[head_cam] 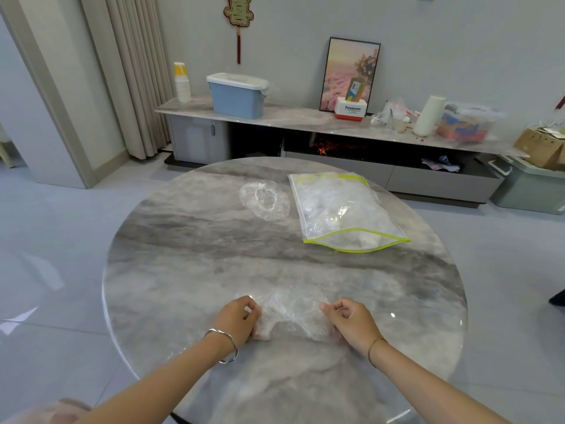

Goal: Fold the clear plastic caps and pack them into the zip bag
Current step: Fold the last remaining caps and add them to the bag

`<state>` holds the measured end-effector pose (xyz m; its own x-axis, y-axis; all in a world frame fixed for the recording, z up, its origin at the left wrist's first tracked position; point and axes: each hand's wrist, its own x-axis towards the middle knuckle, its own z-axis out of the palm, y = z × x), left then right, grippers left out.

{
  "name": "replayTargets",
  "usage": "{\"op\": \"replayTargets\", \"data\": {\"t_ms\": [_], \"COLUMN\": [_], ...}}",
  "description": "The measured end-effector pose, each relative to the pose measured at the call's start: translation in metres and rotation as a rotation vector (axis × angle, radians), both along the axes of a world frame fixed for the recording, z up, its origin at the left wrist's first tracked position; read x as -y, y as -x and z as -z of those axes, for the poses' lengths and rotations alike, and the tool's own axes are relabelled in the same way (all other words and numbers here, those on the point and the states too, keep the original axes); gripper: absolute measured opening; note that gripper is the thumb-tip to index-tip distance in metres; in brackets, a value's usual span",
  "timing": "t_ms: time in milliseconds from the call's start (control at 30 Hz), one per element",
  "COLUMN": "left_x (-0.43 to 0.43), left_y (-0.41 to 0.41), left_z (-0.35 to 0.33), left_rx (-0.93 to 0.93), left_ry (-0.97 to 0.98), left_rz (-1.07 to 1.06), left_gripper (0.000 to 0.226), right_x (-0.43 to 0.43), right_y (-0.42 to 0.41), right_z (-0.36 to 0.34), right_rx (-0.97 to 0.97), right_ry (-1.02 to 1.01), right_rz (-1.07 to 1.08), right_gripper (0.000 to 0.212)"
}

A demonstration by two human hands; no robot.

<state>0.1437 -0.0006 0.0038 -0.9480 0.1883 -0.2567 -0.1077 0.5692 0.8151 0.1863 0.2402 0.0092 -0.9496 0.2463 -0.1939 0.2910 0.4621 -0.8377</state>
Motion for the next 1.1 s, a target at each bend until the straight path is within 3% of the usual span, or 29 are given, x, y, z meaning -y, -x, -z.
{"op": "replayTargets", "data": {"t_ms": [133,233,300,367,467,567,633,667,700,800,867,967,1100], "left_x": [-0.002,-0.002,-0.003,-0.003,-0.006,-0.009,-0.009,-0.010,-0.010,-0.013,-0.017,-0.015,-0.008], "left_y": [0.000,0.001,-0.001,-0.001,-0.002,-0.004,-0.005,-0.008,-0.008,-0.006,-0.006,-0.004,-0.004], "left_z": [-0.004,-0.006,-0.008,-0.004,-0.001,0.010,0.019,0.017,0.019,0.019,0.014,0.002,-0.013], "left_rx": [0.022,-0.069,-0.235,-0.532,-0.773,-0.727,-0.628,-0.487,-0.482,-0.496,-0.558,-0.541,-0.485], "left_ry": [-0.016,0.134,0.257,0.325,0.371,0.530,0.538,0.492,0.500,0.622,0.640,0.708,0.717], "left_rz": [-0.039,0.019,0.043,0.124,0.470,0.657,0.622,0.593,0.517,0.531,0.539,0.561,0.618], "left_gripper": [0.020,0.016,0.016,0.041,0.049,0.048,0.049,0.051,0.054,0.090,0.103,0.096,0.099], "right_x": [0.002,0.003,0.002,0.001,0.001,0.004,0.007,0.009,0.012,0.020,0.026,0.030,0.018], "right_y": [0.002,0.003,0.005,0.006,0.008,0.005,0.003,0.002,0.000,-0.004,-0.008,-0.014,-0.015], "right_z": [-0.001,0.000,0.001,0.002,0.003,-0.002,-0.002,-0.001,0.000,-0.002,-0.005,-0.002,0.000], "right_rx": [-0.059,-0.059,-0.051,-0.042,-0.031,-0.074,-0.241,-0.350,-0.456,-0.709,-0.751,-0.604,-0.192], "right_ry": [0.014,-0.054,-0.117,-0.170,-0.226,-0.335,-0.462,-0.528,-0.589,-0.736,-0.805,-0.831,-0.766], "right_rz": [-0.012,-0.032,-0.036,-0.033,-0.030,-0.021,-0.071,-0.128,-0.194,-0.408,-0.558,-0.709,-0.784], "right_gripper": [0.024,0.023,0.022,0.022,0.021,0.016,0.020,0.026,0.030,0.024,0.024,0.033,0.080]}}
